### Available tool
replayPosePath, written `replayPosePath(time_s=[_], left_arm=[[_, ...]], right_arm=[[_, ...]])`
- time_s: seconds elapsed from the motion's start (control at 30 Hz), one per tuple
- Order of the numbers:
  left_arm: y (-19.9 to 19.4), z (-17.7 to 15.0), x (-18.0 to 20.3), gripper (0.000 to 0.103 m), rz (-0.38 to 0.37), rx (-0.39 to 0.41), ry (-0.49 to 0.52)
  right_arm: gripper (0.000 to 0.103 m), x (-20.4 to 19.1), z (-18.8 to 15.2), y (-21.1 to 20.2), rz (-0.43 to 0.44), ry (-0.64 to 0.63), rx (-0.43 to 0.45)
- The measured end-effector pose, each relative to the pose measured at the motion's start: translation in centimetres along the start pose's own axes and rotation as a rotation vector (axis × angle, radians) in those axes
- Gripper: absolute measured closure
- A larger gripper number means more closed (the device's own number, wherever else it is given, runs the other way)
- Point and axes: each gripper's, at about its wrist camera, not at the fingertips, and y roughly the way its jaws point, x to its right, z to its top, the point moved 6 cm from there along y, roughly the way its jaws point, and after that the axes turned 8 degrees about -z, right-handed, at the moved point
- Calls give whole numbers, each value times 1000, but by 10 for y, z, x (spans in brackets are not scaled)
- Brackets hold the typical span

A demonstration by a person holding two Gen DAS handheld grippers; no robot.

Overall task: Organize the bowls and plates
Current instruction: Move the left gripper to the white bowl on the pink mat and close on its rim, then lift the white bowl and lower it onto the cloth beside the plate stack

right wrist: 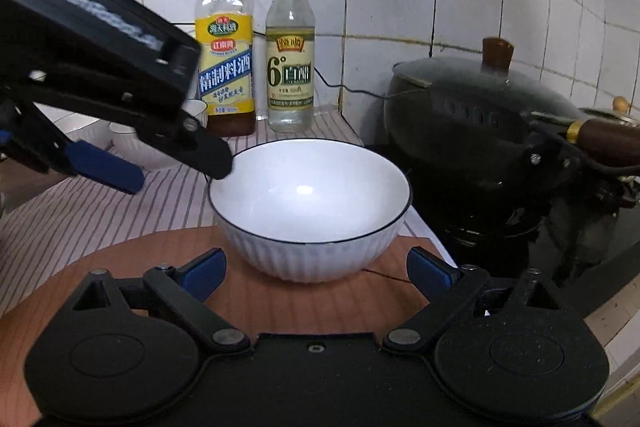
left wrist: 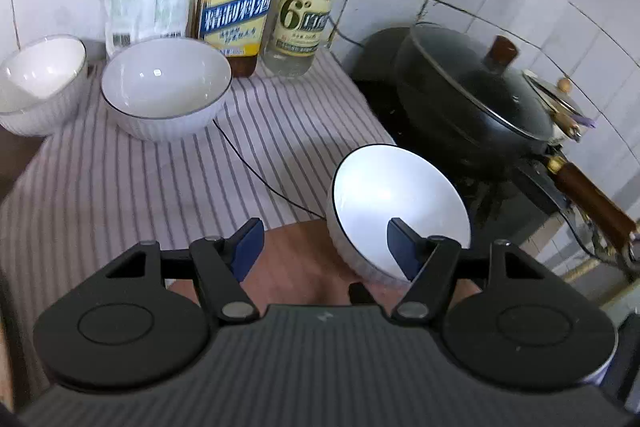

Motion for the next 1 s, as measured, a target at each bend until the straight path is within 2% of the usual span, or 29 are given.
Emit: replayPosePath(time_s=[0.1,0.17,0.2,0.27,0.33,0.37,0.47,0.73,1.0], left_arm=[[19,0,-3,41,14,-30,-15],[30,-1,-8,49,16,-58,-38],[34,-2,-11,56,13,-71,-52],[39,-2,-15,64,-12,-86,-76],[39,-1,-12,85,-50,-91,-70],[39,-1,-9,88,-51,-96,-53],[39,-2,0,89,-35,-101,5],[32,-2,-3,88,-22,-125,7],[-5,-9,-9,88,21,-154,32]], right_arm=[[4,-2,1,8,12,3,-9],[4,-3,1,13,21,-1,-21],[4,-3,5,15,26,-26,48],[4,-3,6,18,34,-28,37],[4,-2,7,20,49,-24,27],[4,-2,8,23,62,-22,18],[4,-3,9,26,61,-26,14],[4,-7,8,22,89,7,1],[4,-25,3,-5,162,-3,11]])
